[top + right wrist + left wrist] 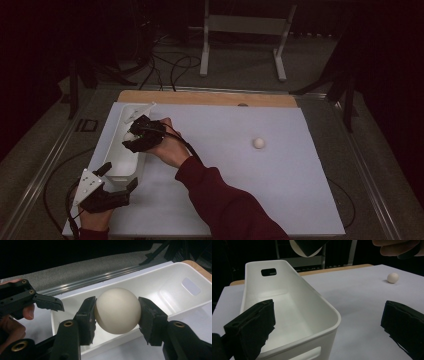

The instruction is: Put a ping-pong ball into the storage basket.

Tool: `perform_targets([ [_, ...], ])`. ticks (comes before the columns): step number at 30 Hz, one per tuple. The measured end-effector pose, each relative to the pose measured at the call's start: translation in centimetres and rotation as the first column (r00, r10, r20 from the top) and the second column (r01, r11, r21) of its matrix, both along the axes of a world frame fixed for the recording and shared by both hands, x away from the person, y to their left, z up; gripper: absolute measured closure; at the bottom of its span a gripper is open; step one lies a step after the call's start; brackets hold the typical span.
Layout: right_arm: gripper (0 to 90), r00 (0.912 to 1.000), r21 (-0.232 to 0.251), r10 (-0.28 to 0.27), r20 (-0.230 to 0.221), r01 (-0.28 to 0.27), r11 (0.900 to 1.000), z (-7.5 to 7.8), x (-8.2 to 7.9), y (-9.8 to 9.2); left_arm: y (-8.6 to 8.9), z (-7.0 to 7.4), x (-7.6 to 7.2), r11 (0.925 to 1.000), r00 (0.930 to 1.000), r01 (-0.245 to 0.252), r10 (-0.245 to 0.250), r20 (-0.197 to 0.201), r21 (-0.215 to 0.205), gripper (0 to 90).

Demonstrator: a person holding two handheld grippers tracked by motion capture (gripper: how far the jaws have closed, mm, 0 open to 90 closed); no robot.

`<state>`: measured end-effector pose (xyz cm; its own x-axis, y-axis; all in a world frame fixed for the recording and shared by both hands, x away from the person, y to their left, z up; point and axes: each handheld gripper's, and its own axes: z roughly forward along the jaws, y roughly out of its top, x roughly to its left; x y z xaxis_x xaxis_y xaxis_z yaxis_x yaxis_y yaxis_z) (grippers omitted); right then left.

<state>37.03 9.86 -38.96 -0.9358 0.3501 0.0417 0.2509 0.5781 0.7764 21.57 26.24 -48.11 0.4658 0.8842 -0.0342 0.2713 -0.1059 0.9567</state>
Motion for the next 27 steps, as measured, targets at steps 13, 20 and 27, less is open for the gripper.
perform_targets([
  [13,50.3,1.0,0.006,0.009,-0.004,-0.009,1.0,0.0,-0.1,1.0,0.0,0.0,0.0,1.0,1.0,0.002,-0.002,0.0,0.001,0.1],
  [20,50.3,0.9999,0.002,0.011,-0.011,-0.011,1.0,-0.1,-0.1,1.5,0.0,0.0,0.0,1.0,1.0,0.002,-0.002,0.001,0.002,0.1],
  [27,50.3,0.9997,0.002,0.019,-0.013,-0.019,1.0,-0.4,-0.2,2.0,0.0,0.0,-0.1,1.0,1.0,0.002,-0.002,0.001,0.001,0.1],
])
